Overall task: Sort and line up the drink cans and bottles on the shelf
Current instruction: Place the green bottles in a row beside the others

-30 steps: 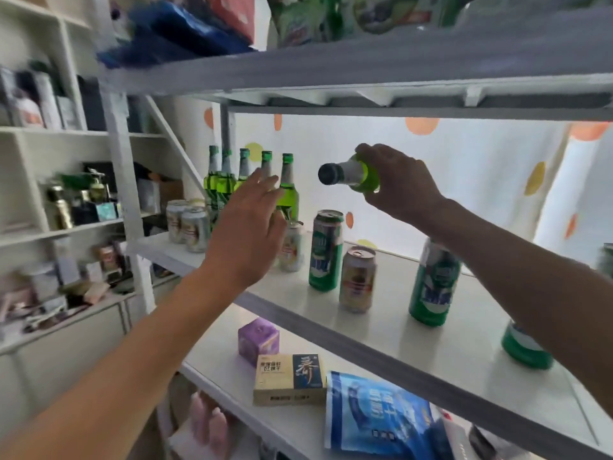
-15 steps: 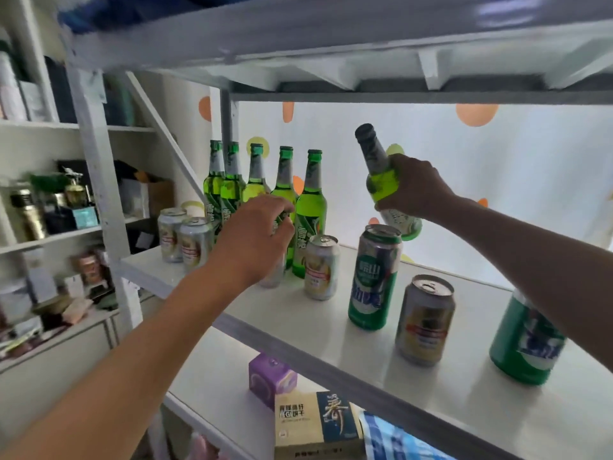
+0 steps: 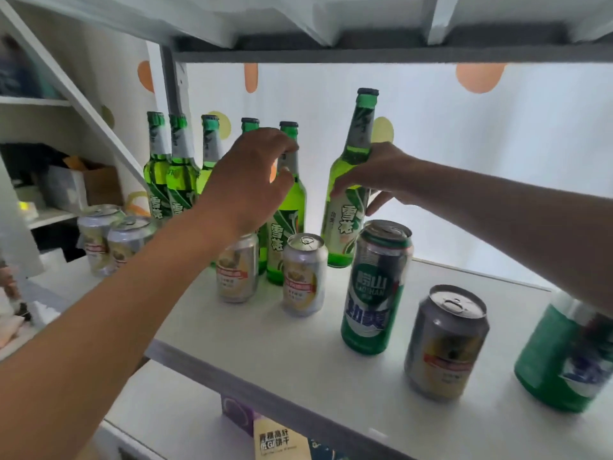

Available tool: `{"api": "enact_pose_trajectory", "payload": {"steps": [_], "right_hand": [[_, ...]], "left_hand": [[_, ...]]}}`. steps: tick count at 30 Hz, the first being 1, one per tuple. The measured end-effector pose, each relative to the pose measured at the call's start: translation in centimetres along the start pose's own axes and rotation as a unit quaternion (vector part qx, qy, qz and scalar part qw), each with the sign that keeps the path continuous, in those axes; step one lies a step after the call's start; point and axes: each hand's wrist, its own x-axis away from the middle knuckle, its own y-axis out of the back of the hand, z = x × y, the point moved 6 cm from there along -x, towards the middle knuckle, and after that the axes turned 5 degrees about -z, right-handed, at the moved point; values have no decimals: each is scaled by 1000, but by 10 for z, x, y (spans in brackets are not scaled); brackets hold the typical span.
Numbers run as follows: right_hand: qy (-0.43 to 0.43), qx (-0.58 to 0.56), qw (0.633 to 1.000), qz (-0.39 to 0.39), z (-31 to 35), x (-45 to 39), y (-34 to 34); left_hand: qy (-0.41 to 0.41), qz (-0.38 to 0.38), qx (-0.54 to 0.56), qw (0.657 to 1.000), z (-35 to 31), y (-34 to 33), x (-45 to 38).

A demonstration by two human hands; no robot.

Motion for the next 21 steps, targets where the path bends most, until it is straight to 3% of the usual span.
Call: {"api": "enact_pose_trajectory", "payload": {"steps": [7, 21], "right_hand": [[-28, 22, 999, 18, -2, -4, -22], [-72, 60, 995, 27, -7, 8, -46]], "left_hand": [[-31, -19, 2, 999, 11, -5, -19], [-77, 28, 29, 996, 12, -22, -20]]}}
